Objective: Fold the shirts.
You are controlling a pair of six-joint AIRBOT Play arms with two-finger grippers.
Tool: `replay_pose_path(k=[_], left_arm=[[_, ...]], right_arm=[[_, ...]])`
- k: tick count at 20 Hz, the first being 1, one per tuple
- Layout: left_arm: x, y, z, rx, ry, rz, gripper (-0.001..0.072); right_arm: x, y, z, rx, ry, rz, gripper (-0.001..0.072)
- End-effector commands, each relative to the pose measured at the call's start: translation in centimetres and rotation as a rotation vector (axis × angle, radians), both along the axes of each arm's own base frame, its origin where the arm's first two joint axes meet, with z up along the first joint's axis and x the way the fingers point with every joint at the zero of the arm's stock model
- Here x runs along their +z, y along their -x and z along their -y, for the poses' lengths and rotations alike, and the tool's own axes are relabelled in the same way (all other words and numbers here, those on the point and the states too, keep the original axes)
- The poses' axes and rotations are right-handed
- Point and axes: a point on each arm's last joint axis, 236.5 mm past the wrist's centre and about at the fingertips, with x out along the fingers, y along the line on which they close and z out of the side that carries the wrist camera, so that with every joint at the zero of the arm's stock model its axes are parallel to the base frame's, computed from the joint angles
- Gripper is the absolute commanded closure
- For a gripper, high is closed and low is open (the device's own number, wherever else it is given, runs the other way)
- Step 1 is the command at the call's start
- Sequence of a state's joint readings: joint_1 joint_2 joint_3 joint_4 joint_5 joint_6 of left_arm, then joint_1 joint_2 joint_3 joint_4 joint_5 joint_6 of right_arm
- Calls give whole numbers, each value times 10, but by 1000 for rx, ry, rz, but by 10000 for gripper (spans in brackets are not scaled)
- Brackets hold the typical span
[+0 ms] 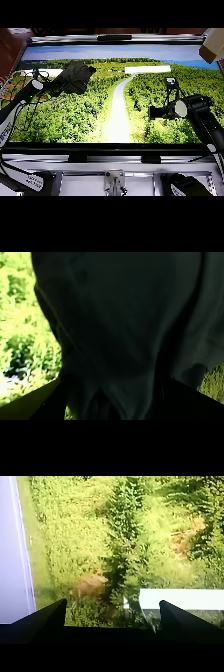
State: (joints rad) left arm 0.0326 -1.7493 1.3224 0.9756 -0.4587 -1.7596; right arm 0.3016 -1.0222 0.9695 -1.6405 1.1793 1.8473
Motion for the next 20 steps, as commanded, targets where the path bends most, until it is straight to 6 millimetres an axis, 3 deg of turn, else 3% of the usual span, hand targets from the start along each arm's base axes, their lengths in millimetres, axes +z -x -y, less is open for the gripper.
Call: replay_pose_path(k=[1, 4, 5, 7, 8, 10, 12, 13, 15, 16, 18, 20], left_arm=[[-14, -29, 17, 18, 63, 27, 24], [-13, -35, 20, 16, 75, 31, 602], [-6, -33, 23, -2, 79, 32, 669], [34, -33, 34, -110, 0, 119, 670], [74, -33, 42, -186, -77, 216, 671], [178, -16, 68, -336, -225, 438, 671], [288, 37, 106, -472, -304, 646, 671], [335, 77, 127, -541, -312, 730, 671], [390, 157, 164, -689, -288, 819, 670], [399, 191, 178, -750, -262, 825, 671], [388, 238, 196, -802, -187, 760, 672], [334, 265, 214, -845, -136, 609, 672]], right_arm=[[2, -4, -7, -16, -34, 19, 35], [2, -5, -7, -20, -36, 19, 36], [2, -4, -7, -22, -38, 18, 35], [6, -5, -11, -24, -58, 25, 36], [16, -7, -11, -22, -64, 51, 36], [60, -18, 1, -11, -26, 171, 37], [123, -25, 28, -29, 54, 343, 37], [156, -24, 42, -43, 87, 431, 36], [214, -8, 63, -61, 125, 574, 36], [233, 5, 66, -14, 149, 619, 37], [241, 33, 69, 47, 159, 621, 36], [220, 65, 74, 24, 139, 491, 37]])
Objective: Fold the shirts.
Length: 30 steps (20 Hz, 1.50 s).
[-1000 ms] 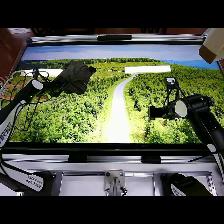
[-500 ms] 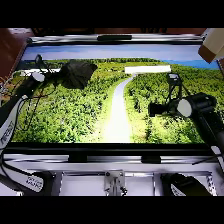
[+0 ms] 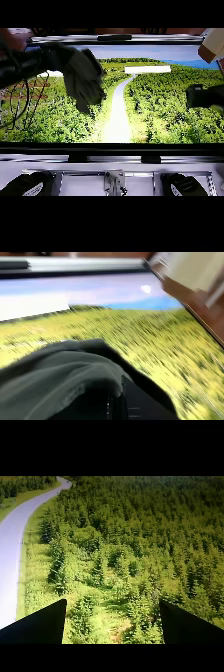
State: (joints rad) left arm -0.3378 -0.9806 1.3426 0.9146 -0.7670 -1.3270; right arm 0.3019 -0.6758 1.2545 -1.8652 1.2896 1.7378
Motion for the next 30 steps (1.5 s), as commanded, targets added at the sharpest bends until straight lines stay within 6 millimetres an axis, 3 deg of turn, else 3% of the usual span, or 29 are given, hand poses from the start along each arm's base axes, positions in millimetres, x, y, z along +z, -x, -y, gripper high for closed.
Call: replay_pose_path(k=[1, 3, 4, 7, 8, 9, 10, 12, 15, 17, 19, 21, 25, 29, 30], left_arm=[[-70, 75, 32, -110, -49, -222, 672], [-151, 96, 58, -149, -89, -387, 671], [-180, 100, 72, -132, -55, -456, 671], [-237, 113, 117, -126, -2, -611, 659], [-247, 117, 125, -138, -11, -652, 455], [-251, 121, 129, -158, -37, -683, 16], [-250, 123, 125, -182, -70, -701, -13], [-250, 123, 87, -208, -203, -755, -11], [-264, 124, -3, -123, -381, -906, 53], [-279, 137, -36, -87, -414, -998, 53], [-305, 154, -35, -87, -389, -1052, 53], [-327, 164, -4, -84, -240, -1094, 54], [-356, 148, 36, 17, -59, -1049, 123], [-387, 143, 43, 70, -57, -1111, 136], [-394, 143, 41, 81, -65, -1130, 311]], right_arm=[[-16, 58, 14, -9, 17, -160, 37], [-51, 80, 4, 17, -5, -323, 36], [-68, 83, -6, 48, -24, -374, 36], [-112, 65, -43, 137, -116, -390, 36], [-125, 57, -56, 143, -170, -379, 37], [-137, 51, -65, 144, -211, -381, 37], [-146, 49, -71, 146, -229, -402, 37], [-162, 44, -73, 138, -217, -459, 36], [-195, 34, -66, 90, -189, -556, 37], [-225, 36, -85, 123, -295, -683, 36], [-244, 36, -108, 191, -406, -773, 36], [-262, 33, -121, 236, -438, -828, 36], [-304, 26, -134, 259, -405, -899, 37], [-336, 14, -152, 286, -369, -885, 37], [-342, 10, -157, 286, -369, -871, 37]])
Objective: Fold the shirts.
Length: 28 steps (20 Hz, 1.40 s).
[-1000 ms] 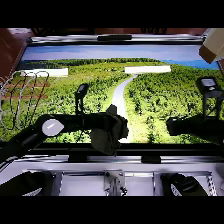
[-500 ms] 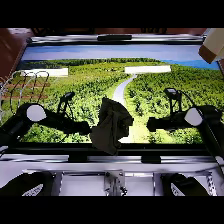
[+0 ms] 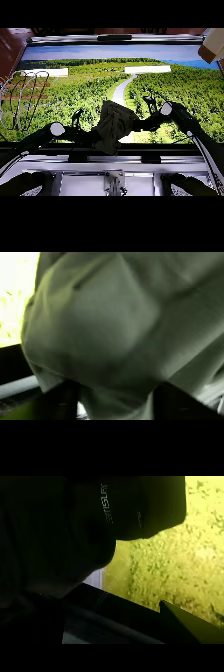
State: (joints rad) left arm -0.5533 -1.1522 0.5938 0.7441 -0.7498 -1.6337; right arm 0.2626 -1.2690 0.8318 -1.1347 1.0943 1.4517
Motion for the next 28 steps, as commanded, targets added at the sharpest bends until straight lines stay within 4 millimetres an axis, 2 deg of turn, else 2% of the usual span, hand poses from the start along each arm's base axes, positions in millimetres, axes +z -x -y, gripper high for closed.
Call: replay_pose_path(k=[1, 2, 3, 5, 6, 7, 8, 9, 11, 13, 15, 17, 18, 19, 20, 22, 23, 24, 25, 26, 28], left_arm=[[-23, -7, 1, 65, -13, -33, 475], [-23, -8, 0, 70, -13, -33, 588], [-22, -9, 0, 62, -11, -22, 655], [-17, -12, 1, 35, -6, 11, 669], [-13, -14, 2, 34, 0, 21, 669], [-8, -17, 4, 35, 8, 36, 670], [0, -24, 6, 34, 18, 64, 669], [10, -31, 7, 25, 31, 95, 669], [38, -47, 3, -5, 51, 160, 670], [76, -65, -17, -38, 27, 256, 670], [135, -88, -49, -45, -22, 415, 670], [222, -103, -88, -15, -97, 664, 670], [269, -103, -106, 25, -120, 789, 670], [322, -97, -124, 84, -125, 920, 670], [366, -85, -137, 130, -121, 1030, 670], [436, -49, -156, 198, -105, 1212, 670], [458, -31, -161, 217, -97, 1276, 670], [471, -16, -164, 235, -87, 1315, 670], [475, -5, -167, 248, -85, 1327, 670], [471, 2, -171, 256, -101, 1314, 670], [446, 8, -179, 252, -157, 1210, 670]], right_arm=[[-26, -16, -19, 4, -8, 41, 36], [-30, -20, -25, -9, -20, 49, 37], [-33, -23, -31, -26, -36, 54, 36], [-38, -26, -49, -58, -84, 46, 37], [-40, -24, -58, -51, -104, 44, 75], [-39, -22, -65, -32, -120, 45, 343], [-36, -21, -70, -32, -137, 44, 661], [-30, -22, -74, -29, -160, 52, 653], [-6, -26, -70, 68, -165, 119, 654], [37, -44, -45, 122, -112, 246, 654], [103, -68, -9, 131, -39, 441, 654], [189, -82, 25, 82, 5, 676, 654], [236, -82, 40, 49, 15, 806, 654], [279, -76, 51, 25, 17, 921, 654], [320, -64, 59, 3, 16, 1035, 654], [377, -31, 61, -15, -14, 1195, 654], [395, -13, 58, -19, -50, 1245, 654], [407, 1, 58, -33, -74, 1278, 654], [417, 13, 60, -54, -92, 1303, 654], [425, 24, 62, -74, -105, 1326, 654], [431, 38, 66, -116, -129, 1327, 654]])
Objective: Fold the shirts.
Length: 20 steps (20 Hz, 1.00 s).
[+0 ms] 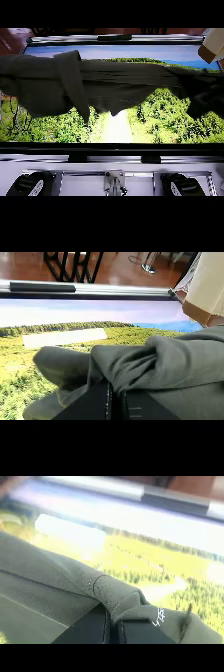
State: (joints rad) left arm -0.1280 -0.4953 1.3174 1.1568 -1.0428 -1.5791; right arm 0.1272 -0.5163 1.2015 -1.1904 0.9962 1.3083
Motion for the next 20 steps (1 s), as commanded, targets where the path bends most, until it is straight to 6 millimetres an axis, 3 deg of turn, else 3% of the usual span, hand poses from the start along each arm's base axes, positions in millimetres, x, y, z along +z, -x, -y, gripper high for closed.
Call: replay_pose_path(k=[1, 2, 4, 7, 9, 11, 13, 16, 18, 20], left_arm=[[-20, 25, -18, 55, -54, -92, 670], [-36, 25, -15, 40, -65, -146, 670], [-80, 19, -11, 22, -84, -272, 670], [-180, 9, -7, 4, -109, -523, 669], [-250, 6, 1, -13, -77, -676, 669], [-296, -10, 13, 3, 38, -722, 669], [-317, -41, 17, 69, 196, -695, 669], [-340, -85, 2, 196, 282, -659, 669], [-363, -100, -2, 247, 306, -700, 668], [-394, -102, -1, 273, 318, -795, 654]], right_arm=[[16, 34, 8, -29, -60, 20, 654], [-1, 38, 5, -19, -52, -55, 654], [-57, 46, 1, 17, 24, -282, 654], [-148, 55, 1, 50, 104, -603, 653], [-208, 47, 0, 44, 104, -737, 653], [-258, 25, -6, 17, 46, -786, 653], [-286, -13, -15, -39, -68, -760, 653], [-305, -82, -11, -170, -213, -675, 653], [-322, -107, -15, -237, -342, -697, 653], [-348, -114, -26, -276, -463, -799, 652]])
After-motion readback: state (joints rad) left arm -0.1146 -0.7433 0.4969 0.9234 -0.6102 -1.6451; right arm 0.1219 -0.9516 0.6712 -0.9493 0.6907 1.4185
